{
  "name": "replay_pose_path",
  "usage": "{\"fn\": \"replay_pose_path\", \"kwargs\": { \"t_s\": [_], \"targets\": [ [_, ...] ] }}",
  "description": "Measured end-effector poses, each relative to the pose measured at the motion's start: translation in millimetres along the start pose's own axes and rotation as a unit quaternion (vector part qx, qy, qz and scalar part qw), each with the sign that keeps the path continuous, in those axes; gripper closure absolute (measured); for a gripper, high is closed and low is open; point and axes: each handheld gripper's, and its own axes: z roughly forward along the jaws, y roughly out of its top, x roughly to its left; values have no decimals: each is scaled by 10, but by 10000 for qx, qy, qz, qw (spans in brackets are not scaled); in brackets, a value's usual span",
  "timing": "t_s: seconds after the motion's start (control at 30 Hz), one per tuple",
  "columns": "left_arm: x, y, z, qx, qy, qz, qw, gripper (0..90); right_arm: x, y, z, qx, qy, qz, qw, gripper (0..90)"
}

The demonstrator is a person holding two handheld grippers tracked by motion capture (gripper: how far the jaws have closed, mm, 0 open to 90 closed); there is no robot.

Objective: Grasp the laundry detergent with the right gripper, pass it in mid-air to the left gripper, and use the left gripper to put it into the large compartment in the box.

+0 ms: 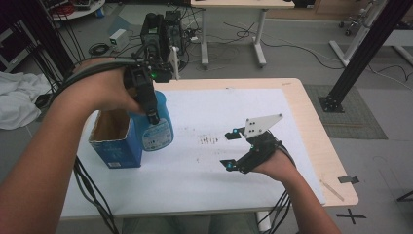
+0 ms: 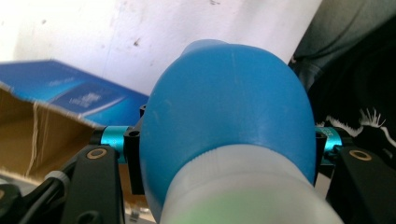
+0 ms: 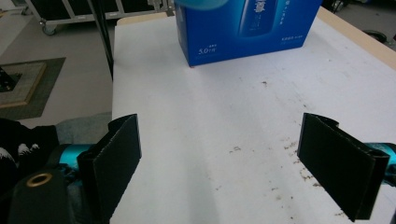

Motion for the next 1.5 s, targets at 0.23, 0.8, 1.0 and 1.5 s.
{"fn": "replay_pose_path", "kwargs": {
  "t_s": [0.23,0.8,1.0,1.5],
  "targets": [
    [211,-173,-131,-188,-50,-743,9970,390,-31,-23,-16,29,-37,7,10000,127],
    [656,-602,-346,-328,-26,-1822,9827,390,-88,-8,0,159,28,58,9999,127],
    [804,-747,-356,-427,39,-1962,9796,390,-110,-11,11,238,18,61,9997,127],
    [1081,-930,-164,-393,98,-1506,9878,389,-115,10,74,348,-68,32,9994,127]
  ]
}}
